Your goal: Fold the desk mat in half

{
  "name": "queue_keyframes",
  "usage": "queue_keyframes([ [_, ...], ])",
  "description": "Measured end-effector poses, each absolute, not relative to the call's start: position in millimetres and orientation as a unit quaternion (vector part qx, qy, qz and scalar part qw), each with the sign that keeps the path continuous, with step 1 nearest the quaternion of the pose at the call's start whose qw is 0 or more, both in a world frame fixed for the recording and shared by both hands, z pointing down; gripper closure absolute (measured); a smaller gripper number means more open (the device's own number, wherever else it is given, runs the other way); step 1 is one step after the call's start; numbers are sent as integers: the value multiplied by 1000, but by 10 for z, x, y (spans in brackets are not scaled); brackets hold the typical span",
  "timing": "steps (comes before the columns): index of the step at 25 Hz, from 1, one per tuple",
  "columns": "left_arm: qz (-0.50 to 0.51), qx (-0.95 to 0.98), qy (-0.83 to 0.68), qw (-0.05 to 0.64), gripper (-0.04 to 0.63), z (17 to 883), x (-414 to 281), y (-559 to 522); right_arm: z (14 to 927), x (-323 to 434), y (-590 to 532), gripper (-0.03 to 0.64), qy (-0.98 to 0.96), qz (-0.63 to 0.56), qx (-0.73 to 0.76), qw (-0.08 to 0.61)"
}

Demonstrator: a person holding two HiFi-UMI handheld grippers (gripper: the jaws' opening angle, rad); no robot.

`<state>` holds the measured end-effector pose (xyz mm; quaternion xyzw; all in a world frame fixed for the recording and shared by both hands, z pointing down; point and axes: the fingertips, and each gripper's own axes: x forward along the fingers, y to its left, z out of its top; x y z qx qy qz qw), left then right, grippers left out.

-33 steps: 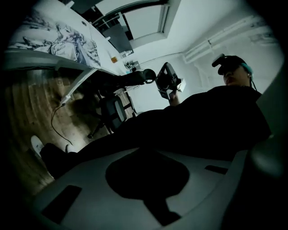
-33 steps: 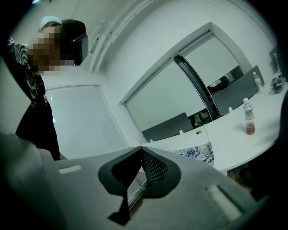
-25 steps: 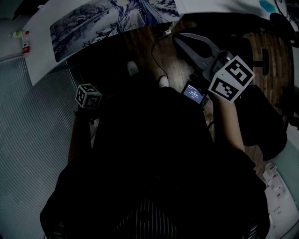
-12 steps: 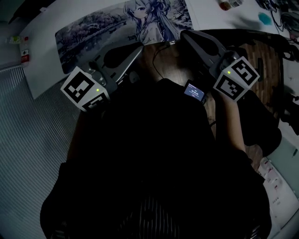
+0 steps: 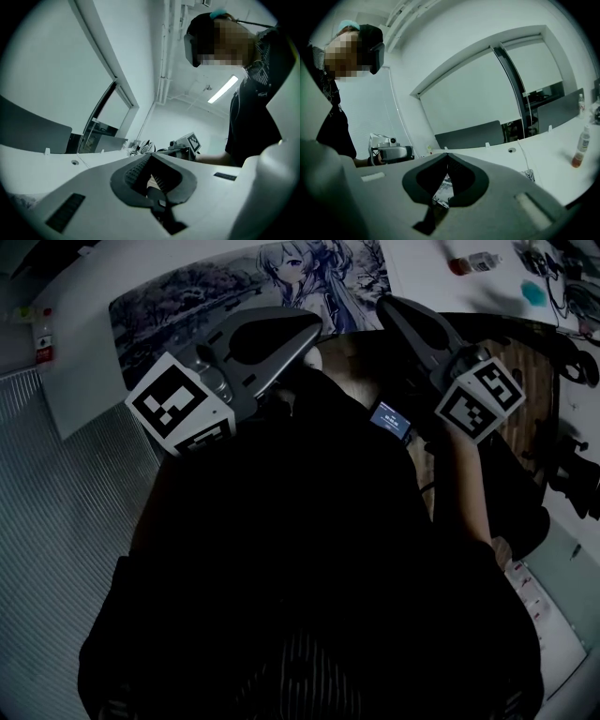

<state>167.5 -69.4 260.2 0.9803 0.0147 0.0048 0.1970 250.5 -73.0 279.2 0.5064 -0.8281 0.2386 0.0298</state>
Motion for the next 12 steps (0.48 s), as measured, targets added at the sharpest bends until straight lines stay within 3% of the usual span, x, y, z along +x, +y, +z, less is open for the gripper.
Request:
queue_keyframes([
  [12, 34, 980, -6, 196, 588, 2535, 2339, -1323, 2764, 3005, -1462, 612, -856, 235, 459, 12],
])
